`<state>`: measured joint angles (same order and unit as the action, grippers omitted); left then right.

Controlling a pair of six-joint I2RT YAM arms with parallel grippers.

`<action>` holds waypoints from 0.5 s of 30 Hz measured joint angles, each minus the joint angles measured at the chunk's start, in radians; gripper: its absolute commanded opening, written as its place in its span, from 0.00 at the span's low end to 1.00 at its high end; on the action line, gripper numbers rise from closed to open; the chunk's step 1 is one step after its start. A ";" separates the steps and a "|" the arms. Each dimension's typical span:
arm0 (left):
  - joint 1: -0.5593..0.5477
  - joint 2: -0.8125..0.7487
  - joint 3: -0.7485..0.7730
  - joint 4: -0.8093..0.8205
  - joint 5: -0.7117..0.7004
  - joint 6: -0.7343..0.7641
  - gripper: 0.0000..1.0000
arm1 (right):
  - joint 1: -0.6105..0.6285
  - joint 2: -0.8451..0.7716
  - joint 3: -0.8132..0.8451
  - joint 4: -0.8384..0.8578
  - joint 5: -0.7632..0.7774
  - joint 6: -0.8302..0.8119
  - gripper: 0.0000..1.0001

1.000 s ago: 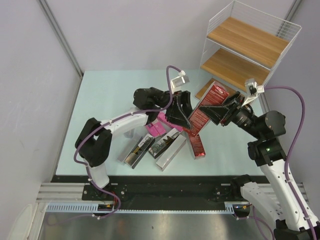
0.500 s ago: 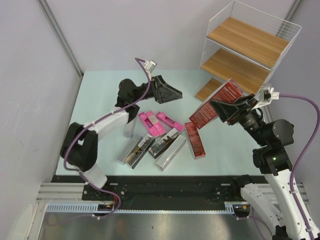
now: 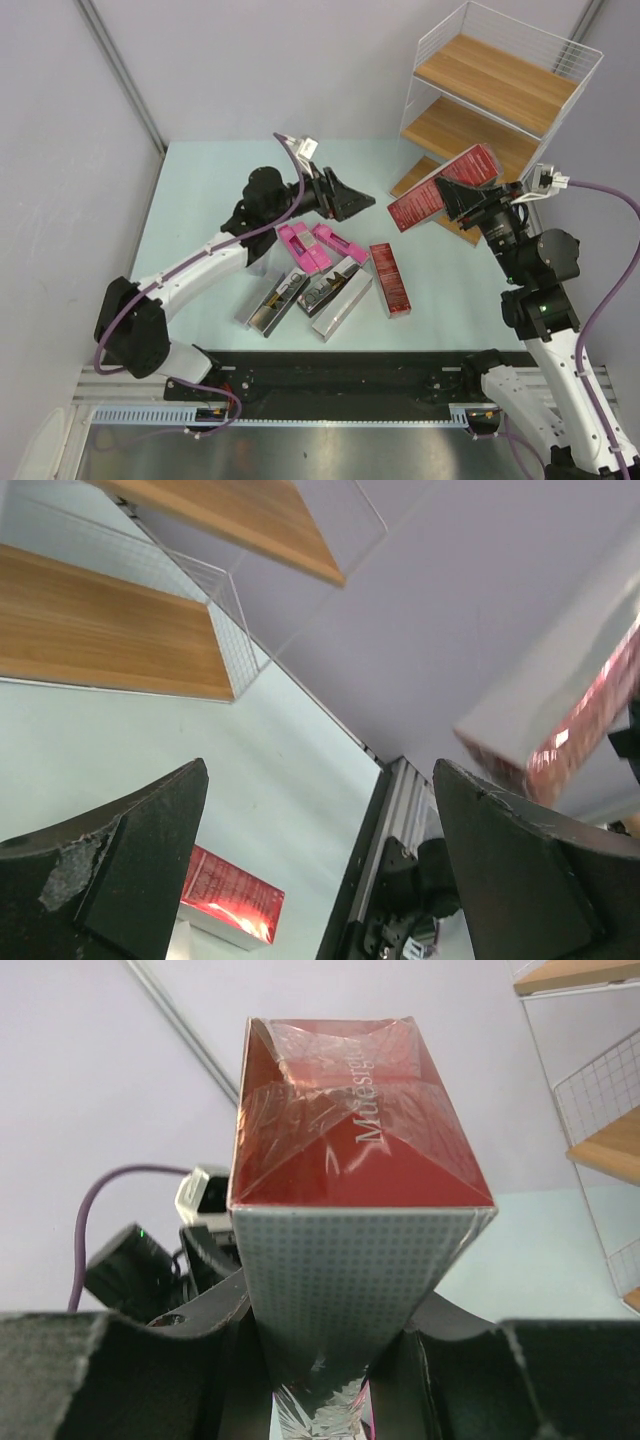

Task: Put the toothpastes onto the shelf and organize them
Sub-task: Pick up the toothpaste from the center of the board.

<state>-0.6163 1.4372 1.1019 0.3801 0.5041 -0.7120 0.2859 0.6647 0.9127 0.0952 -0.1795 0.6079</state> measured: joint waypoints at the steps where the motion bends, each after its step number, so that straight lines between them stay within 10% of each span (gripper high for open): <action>1: -0.014 0.000 -0.017 0.019 0.007 0.004 1.00 | 0.000 0.010 0.000 0.010 0.011 0.012 0.27; 15: -0.145 0.020 -0.023 0.363 0.278 0.008 0.96 | -0.007 0.115 0.000 0.198 -0.049 0.151 0.27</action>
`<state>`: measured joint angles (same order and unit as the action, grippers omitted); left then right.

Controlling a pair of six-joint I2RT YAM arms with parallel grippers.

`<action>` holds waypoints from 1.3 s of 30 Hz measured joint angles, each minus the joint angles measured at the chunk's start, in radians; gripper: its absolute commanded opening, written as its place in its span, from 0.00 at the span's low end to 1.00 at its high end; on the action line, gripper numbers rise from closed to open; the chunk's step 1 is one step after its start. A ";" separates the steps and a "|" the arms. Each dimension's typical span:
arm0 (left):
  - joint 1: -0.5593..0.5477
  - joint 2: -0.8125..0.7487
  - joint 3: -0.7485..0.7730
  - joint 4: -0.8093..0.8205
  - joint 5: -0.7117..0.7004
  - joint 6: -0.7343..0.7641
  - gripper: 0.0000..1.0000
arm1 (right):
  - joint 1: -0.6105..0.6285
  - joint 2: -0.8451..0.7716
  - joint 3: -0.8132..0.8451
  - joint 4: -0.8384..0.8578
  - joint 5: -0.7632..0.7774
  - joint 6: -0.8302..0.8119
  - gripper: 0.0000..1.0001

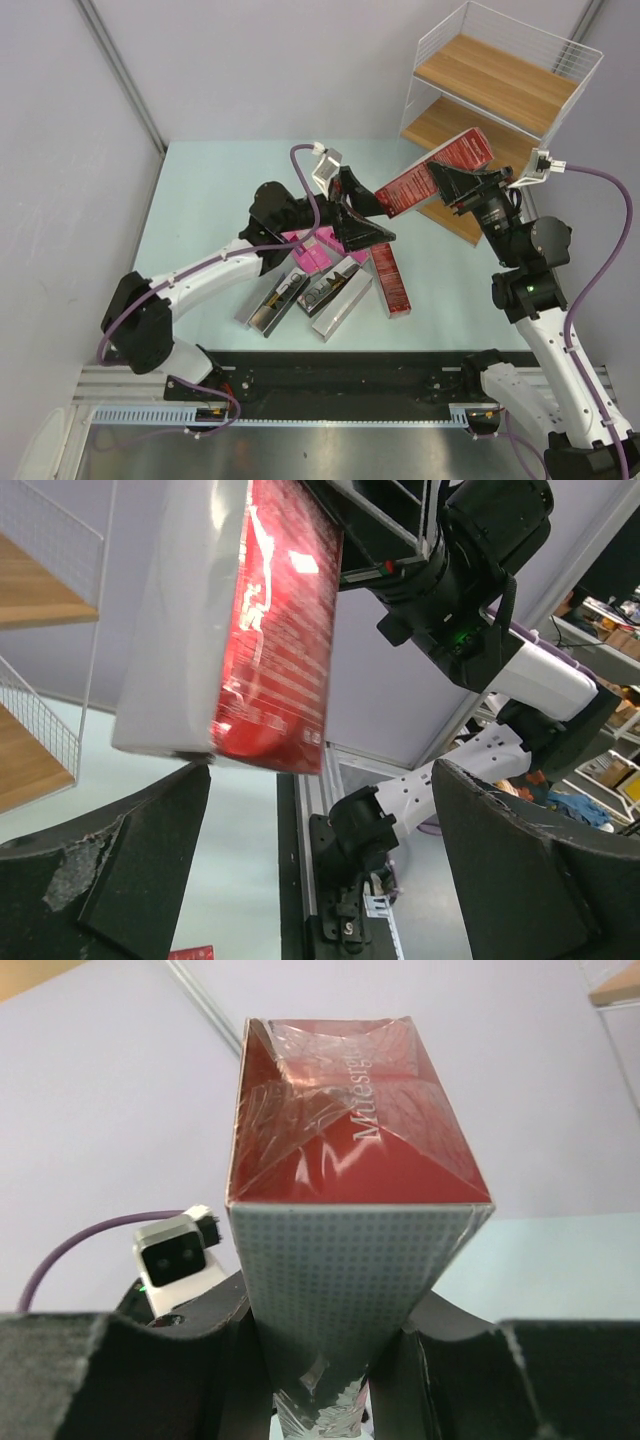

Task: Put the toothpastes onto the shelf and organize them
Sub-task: Pick up the toothpaste from the center of the board.

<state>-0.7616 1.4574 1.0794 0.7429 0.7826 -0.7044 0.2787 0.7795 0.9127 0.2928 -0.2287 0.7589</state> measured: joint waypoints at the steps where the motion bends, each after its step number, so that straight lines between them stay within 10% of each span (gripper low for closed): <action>1: 0.000 0.011 0.005 0.018 0.011 -0.005 0.92 | 0.000 0.000 0.000 0.013 -0.008 0.006 0.27; 12: -0.002 0.074 0.012 0.224 0.051 -0.093 0.86 | 0.000 -0.022 0.000 0.050 -0.084 0.057 0.27; 22: -0.002 0.125 0.053 0.355 0.063 -0.215 0.35 | 0.000 -0.069 -0.003 0.060 -0.112 0.071 0.30; 30: 0.004 0.142 0.055 0.414 0.074 -0.275 0.26 | 0.000 -0.088 -0.008 0.048 -0.091 0.060 0.87; 39: 0.072 0.088 0.011 0.275 -0.031 -0.252 0.22 | 0.000 -0.106 -0.009 -0.109 0.046 -0.021 1.00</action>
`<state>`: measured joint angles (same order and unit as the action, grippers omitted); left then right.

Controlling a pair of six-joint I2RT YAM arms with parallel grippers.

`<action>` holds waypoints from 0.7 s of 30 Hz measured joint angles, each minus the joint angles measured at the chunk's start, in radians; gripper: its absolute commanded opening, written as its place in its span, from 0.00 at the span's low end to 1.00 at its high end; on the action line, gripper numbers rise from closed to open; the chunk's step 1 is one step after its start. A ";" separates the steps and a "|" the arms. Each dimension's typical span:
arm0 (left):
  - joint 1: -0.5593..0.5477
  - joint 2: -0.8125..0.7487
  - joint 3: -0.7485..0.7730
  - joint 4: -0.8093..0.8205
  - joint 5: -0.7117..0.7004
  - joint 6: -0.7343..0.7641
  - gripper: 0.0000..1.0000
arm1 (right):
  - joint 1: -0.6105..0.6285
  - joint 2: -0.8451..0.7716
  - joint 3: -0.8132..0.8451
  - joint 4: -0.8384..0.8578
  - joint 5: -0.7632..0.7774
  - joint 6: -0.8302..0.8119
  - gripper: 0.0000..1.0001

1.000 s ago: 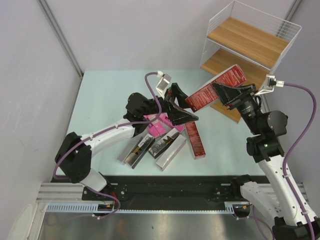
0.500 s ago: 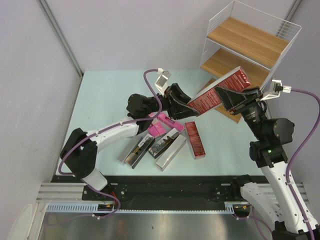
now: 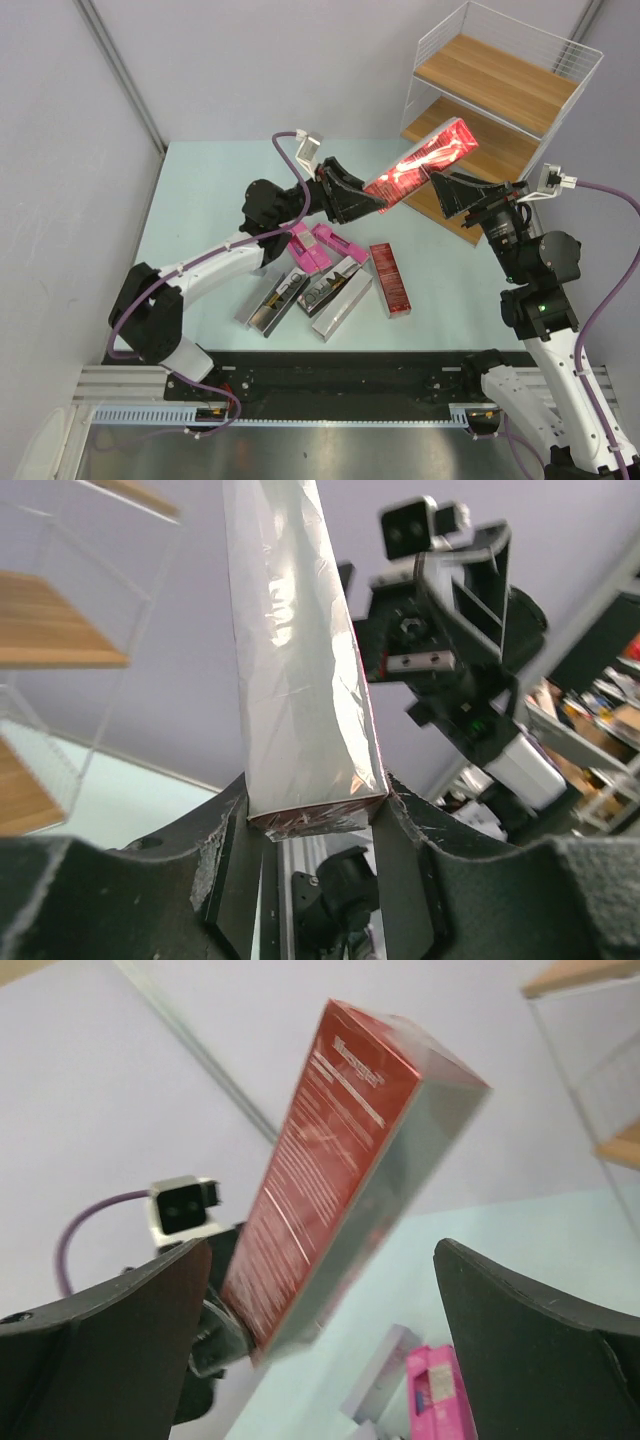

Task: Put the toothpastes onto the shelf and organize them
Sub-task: Pick up the toothpaste from the center of the board, then place the toothpaste on the shelf.

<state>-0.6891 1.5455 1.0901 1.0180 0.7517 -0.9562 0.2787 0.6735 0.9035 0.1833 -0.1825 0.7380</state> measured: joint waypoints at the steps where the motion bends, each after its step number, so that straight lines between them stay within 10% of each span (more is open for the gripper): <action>1: 0.009 -0.010 0.000 -0.034 -0.017 0.009 0.22 | 0.000 -0.004 0.000 -0.034 0.029 -0.014 1.00; 21: 0.038 0.030 0.302 -0.523 -0.111 0.145 0.20 | 0.020 -0.087 0.000 -0.624 0.463 -0.186 1.00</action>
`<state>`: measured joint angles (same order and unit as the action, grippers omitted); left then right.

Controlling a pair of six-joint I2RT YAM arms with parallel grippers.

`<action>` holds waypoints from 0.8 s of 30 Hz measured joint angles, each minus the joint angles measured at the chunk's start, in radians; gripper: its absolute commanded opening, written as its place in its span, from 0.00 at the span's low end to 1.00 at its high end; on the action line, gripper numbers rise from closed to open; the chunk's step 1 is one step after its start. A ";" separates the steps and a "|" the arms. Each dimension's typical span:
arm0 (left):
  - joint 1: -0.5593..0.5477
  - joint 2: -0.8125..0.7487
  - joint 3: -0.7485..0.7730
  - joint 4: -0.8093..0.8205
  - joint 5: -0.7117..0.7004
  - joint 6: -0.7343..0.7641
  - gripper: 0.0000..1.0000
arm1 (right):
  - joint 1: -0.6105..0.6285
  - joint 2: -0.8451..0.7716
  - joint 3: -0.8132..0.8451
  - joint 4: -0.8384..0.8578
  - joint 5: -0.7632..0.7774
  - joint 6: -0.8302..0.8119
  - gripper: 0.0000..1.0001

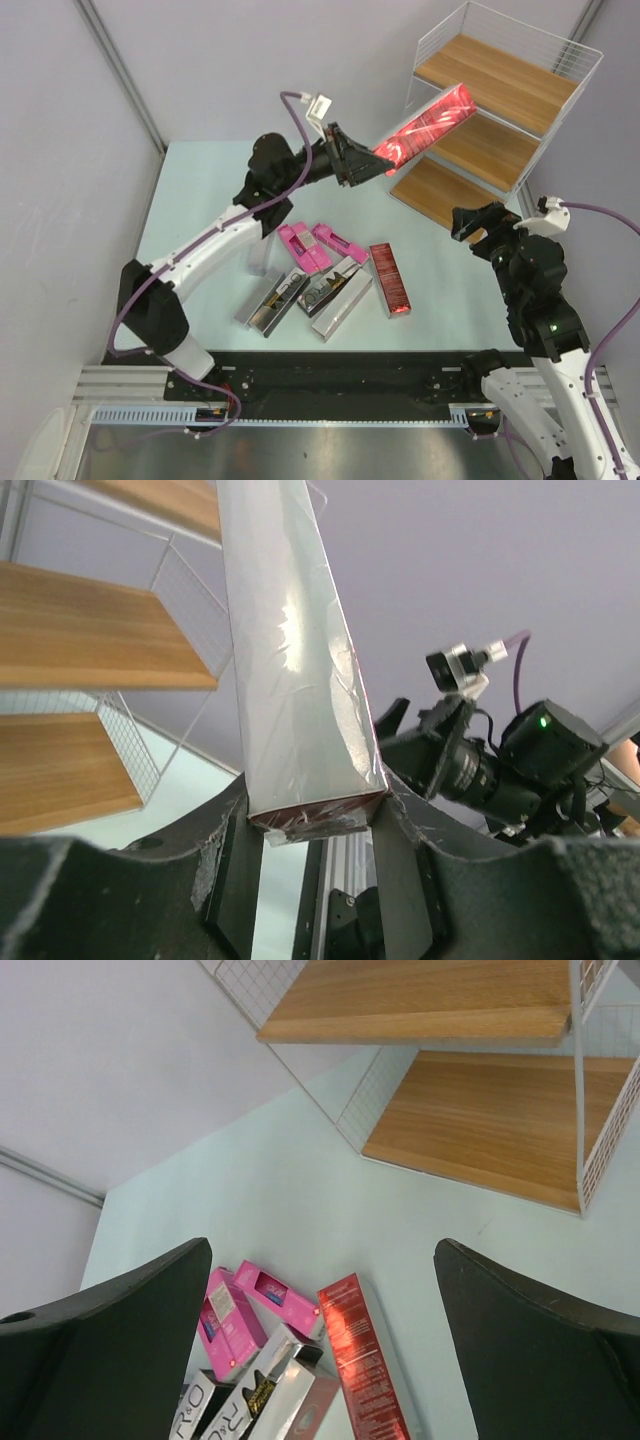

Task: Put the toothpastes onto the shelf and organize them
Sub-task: Place the toothpaste on the shelf.

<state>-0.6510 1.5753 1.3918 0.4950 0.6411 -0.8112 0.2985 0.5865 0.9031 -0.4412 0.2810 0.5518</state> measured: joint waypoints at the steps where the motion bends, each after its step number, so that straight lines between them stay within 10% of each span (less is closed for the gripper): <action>1: 0.000 0.026 0.055 -0.023 0.001 0.003 0.19 | 0.000 -0.005 0.000 -0.004 0.001 -0.004 1.00; 13: 0.005 0.454 0.832 -0.400 -0.013 0.014 0.19 | 0.002 -0.059 0.000 -0.018 -0.005 -0.031 1.00; 24: 0.022 0.675 1.022 -0.400 -0.135 -0.157 0.30 | 0.002 -0.087 0.000 -0.024 -0.010 -0.041 1.00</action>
<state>-0.6289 2.2501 2.4142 0.0948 0.5064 -0.9680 0.3000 0.4999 0.9031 -0.4656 0.2714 0.5110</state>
